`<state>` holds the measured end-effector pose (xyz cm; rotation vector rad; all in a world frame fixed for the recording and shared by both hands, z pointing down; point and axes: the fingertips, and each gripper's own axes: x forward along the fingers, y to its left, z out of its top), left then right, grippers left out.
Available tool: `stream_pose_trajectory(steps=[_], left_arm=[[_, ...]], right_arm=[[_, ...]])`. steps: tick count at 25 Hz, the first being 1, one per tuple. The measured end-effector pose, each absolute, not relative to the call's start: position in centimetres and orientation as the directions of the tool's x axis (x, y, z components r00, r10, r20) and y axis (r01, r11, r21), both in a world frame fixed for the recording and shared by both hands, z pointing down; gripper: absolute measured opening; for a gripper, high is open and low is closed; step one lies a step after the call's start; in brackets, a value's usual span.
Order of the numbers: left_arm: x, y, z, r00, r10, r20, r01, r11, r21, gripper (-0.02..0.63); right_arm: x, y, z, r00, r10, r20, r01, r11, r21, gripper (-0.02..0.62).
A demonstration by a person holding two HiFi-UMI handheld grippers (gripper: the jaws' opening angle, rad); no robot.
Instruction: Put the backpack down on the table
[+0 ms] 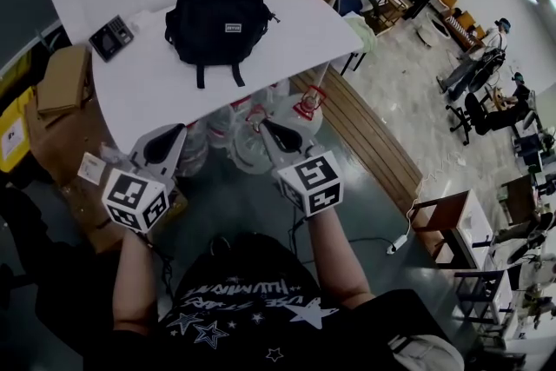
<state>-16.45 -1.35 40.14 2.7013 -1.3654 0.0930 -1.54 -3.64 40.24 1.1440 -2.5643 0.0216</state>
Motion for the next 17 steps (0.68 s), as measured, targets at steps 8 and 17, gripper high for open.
stream_pose_trajectory(steps=[8,17], left_arm=[[-13.5,-0.5,40.2,0.583,-0.804,0.119,-0.812,-0.58,0.063,0.008],[-7.7,2.9,39.7,0.555,-0.822,0.132,-0.831,-0.554,0.041,0.008]], right_arm=[[1.1,-2.6,40.8,-0.632,-0.715,0.3,-0.723,0.683,0.105,0.0],[6.8,1.0,40.7,-0.652,-0.699,0.294,-0.715,0.695,0.068,0.0]])
